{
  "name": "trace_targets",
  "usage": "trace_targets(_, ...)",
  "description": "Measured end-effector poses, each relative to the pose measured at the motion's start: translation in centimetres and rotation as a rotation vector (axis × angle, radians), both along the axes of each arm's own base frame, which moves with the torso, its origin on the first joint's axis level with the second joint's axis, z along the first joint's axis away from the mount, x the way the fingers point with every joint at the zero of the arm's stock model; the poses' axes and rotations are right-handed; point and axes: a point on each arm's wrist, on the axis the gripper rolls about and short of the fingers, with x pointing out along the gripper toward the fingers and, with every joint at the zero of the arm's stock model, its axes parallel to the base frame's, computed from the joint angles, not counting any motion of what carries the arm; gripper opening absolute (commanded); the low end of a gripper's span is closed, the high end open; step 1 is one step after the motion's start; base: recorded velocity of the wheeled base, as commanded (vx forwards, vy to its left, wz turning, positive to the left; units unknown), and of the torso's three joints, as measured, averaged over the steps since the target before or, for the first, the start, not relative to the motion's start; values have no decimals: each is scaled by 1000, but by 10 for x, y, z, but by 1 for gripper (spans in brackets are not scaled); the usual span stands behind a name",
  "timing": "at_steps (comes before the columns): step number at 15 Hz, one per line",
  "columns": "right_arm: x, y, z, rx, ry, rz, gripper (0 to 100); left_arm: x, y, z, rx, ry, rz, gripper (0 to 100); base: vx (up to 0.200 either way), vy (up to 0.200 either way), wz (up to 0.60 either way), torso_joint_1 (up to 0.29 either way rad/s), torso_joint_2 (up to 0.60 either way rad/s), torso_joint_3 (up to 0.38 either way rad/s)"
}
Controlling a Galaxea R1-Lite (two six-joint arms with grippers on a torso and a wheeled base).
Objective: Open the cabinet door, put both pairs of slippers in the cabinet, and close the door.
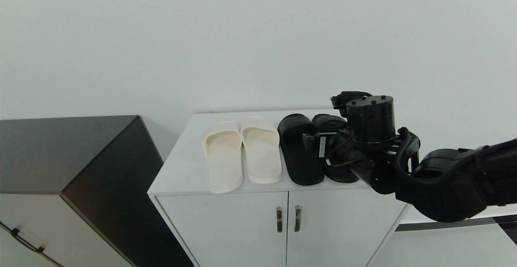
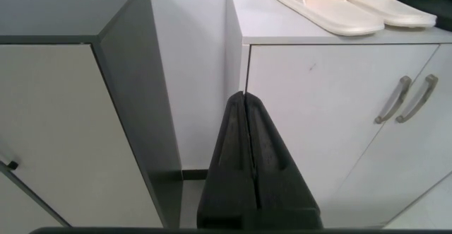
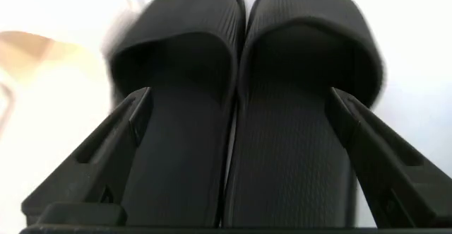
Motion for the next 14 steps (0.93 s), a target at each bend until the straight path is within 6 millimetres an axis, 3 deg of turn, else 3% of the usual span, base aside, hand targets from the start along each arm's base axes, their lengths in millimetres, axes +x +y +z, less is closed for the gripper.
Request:
trace_targets(4,25,7,-5,-47,-35,-12,100,0,0,0,0,0,0,0,0,0,0,0,0,0)
trace_targets(14,54,23,-15,-62,-54,-49,100,0,0,0,-1,0,0,0,0,0,0,0,0,0)
